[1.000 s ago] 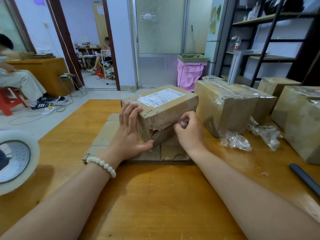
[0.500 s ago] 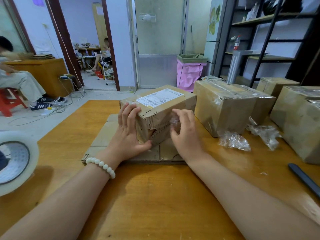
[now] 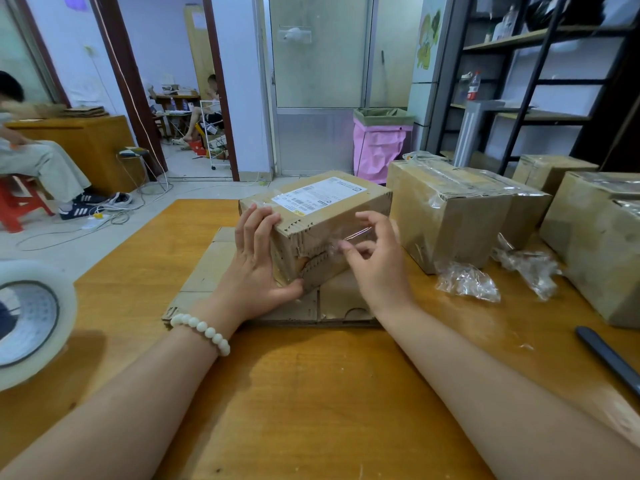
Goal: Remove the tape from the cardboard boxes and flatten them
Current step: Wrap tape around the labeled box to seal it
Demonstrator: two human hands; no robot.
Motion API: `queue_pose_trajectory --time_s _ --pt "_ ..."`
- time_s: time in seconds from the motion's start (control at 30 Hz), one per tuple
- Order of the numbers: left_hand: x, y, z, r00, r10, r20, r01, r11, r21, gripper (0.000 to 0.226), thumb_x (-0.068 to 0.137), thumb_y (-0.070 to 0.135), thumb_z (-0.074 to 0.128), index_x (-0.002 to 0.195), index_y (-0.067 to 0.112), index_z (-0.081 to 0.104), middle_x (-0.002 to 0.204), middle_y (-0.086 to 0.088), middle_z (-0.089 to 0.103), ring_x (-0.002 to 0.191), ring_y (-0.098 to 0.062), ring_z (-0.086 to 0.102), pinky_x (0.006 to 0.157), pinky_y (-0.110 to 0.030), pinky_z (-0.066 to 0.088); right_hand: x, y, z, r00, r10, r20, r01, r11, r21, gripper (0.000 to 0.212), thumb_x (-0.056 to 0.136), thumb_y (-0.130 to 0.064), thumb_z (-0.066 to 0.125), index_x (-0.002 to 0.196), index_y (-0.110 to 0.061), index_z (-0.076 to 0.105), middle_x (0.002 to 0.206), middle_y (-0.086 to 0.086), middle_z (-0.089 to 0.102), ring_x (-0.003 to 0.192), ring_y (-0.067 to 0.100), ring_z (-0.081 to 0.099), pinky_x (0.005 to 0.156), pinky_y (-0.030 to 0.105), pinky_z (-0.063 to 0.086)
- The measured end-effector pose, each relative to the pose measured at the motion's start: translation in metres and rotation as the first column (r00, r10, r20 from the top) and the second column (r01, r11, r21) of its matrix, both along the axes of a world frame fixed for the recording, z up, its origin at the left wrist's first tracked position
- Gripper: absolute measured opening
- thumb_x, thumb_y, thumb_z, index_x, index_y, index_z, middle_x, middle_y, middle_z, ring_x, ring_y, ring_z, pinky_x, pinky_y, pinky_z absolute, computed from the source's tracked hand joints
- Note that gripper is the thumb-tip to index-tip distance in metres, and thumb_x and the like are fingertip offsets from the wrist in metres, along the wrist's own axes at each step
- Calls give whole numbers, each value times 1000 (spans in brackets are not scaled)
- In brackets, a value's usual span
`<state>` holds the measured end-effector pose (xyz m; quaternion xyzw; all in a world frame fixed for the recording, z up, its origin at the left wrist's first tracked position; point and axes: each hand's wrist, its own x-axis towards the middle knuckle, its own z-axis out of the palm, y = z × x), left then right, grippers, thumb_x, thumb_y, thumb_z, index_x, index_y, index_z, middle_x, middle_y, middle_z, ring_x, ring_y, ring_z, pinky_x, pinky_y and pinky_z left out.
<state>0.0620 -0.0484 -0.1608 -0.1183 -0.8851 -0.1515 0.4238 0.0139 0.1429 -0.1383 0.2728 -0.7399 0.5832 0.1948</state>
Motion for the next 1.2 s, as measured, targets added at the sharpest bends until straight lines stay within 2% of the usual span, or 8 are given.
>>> queue_pose_trajectory --time_s 0.1,0.2,0.3,0.5,0.73,0.93,1.03,1.2 --pt "0 0 0 1000 6 3 -5 1000 -6 88 67 51 61 137 15 23 142 -4 22 139 -34 12 121 -25 3 -7 2 1 969 4 245 -12 1000 29 36 79 -32 75 101 -22 49 109 -2 51 88 10 57 72 14 44" --pt "0 1 0 1000 5 -7 -6 1000 -14 88 67 50 61 137 14 23 141 -4 22 139 -34 12 121 -25 2 -11 3 -6 913 80 399 -131 986 104 31 80 -48 69 87 -19 61 88 -3 64 88 15 59 73 26 45" --pt "0 1 0 1000 6 -11 -6 1000 -17 87 67 49 60 137 13 23 142 -5 22 139 -35 12 121 -25 2 -10 0 -3 902 136 409 -184 980 80 36 85 -45 65 90 -10 68 90 3 69 90 18 62 82 33 47" --pt "-1 1 0 1000 8 -1 -8 999 -31 86 68 49 59 137 14 23 141 -5 22 140 -34 11 121 -26 2 -3 -4 1 924 93 372 -171 968 182 16 88 -24 65 85 -9 61 91 4 60 84 15 54 73 28 42" --pt "3 -2 3 1000 -21 1 21 999 -25 88 67 49 62 137 11 24 141 -5 24 139 -32 13 120 -22 1 -8 10 8 973 -144 181 103 970 221 34 85 -11 59 63 -15 34 78 -1 39 71 15 38 59 17 30" --pt "2 0 2 1000 -30 -3 30 1000 -3 85 68 46 60 137 11 25 141 -6 25 140 -26 12 120 -21 2 6 -2 2 999 -29 21 20 941 336 14 83 -15 65 85 -14 52 98 0 40 85 12 44 73 9 35" --pt "2 -2 3 1000 -18 -7 18 1000 7 83 69 46 59 137 12 25 140 -5 25 138 -33 14 119 -20 1 11 -5 -1 997 49 56 -66 934 351 21 87 -21 61 105 -12 58 107 0 48 96 12 49 86 24 41" --pt "3 -4 3 1000 -22 0 22 1000 9 83 68 47 59 136 15 24 139 -3 23 138 -32 14 119 -19 1 2 2 5 963 55 263 -93 986 137 19 87 -14 67 99 -17 52 88 -11 55 81 -1 52 70 13 45"
